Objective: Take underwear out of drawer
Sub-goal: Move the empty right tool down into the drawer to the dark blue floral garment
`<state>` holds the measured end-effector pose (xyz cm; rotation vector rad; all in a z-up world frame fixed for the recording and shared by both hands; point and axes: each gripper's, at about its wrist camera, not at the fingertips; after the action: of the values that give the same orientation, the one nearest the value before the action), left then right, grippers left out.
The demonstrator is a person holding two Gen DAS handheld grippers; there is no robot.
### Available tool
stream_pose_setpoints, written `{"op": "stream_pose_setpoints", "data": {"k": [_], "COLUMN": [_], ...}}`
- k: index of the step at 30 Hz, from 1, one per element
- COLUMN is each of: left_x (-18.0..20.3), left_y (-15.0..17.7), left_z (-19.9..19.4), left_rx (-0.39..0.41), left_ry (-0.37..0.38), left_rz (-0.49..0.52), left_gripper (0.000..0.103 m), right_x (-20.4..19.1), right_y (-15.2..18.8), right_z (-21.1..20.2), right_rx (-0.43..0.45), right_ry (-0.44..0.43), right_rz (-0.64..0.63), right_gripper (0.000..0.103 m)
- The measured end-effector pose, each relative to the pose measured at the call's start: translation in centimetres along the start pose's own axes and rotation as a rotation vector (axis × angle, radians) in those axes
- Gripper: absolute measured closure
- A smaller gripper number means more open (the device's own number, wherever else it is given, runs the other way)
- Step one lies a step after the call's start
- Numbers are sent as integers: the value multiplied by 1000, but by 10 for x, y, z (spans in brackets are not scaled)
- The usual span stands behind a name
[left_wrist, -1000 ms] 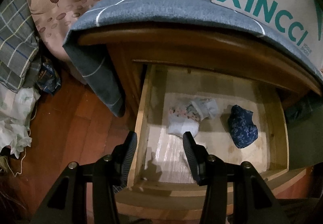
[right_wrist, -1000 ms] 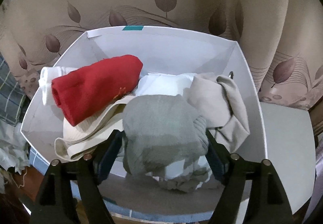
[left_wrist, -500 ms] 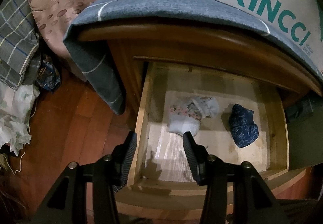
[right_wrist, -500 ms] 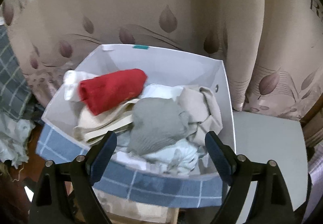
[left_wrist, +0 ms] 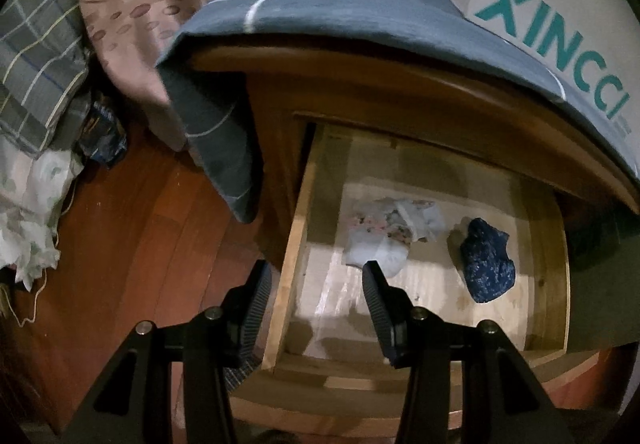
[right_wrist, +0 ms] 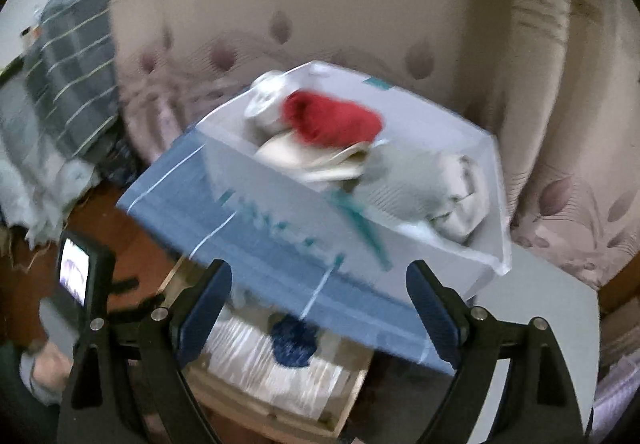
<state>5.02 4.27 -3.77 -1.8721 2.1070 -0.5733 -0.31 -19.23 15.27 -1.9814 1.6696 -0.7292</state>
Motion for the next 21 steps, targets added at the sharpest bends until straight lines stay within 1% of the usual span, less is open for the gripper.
{"op": "stream_pose_setpoints", "data": {"k": [5, 7, 11, 12, 14, 17, 19, 21], "left_x": [-7, -10, -18, -22, -25, -32, -35, -37], "left_y": [0, 0, 0, 0, 0, -1, -1, -2], "left_z": [-1, -2, -4, -6, -6, -6, -5, -4], "left_rx": [-5, -1, -2, 0, -1, -11, -15, -21], "left_ry": [-3, -12, -8, -9, -2, -4, 3, 5], "left_rz": [-19, -26, -62, -74, -82, -99, -112, -118], "left_gripper": [55, 55, 55, 55, 55, 55, 55, 55], "right_x": [-31, -40, -50, -53, -60, -69, -73, -75], "right_y": [37, 54, 80, 86, 98, 109, 113, 116], "right_z": [38, 61, 107, 119, 145, 179, 195, 212], "right_rx": [-103, -168, -266, -286, -340, -398, -397, -414], "right_ry": [-40, -68, -103, -103, -105, -98, -87, -103], "right_rz": [-113, -146, -197, -215, -266, -341, -394, -443], "right_gripper": [16, 16, 18, 21, 24, 26, 26, 26]}}
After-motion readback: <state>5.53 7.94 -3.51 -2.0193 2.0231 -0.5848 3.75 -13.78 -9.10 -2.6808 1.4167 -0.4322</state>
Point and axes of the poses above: each gripper's, at about its wrist camera, not at the fingertips, and z roughly the way its jaws point, x to its right, y to its underside, and after that the axes turned 3 degrees about y, right-handed
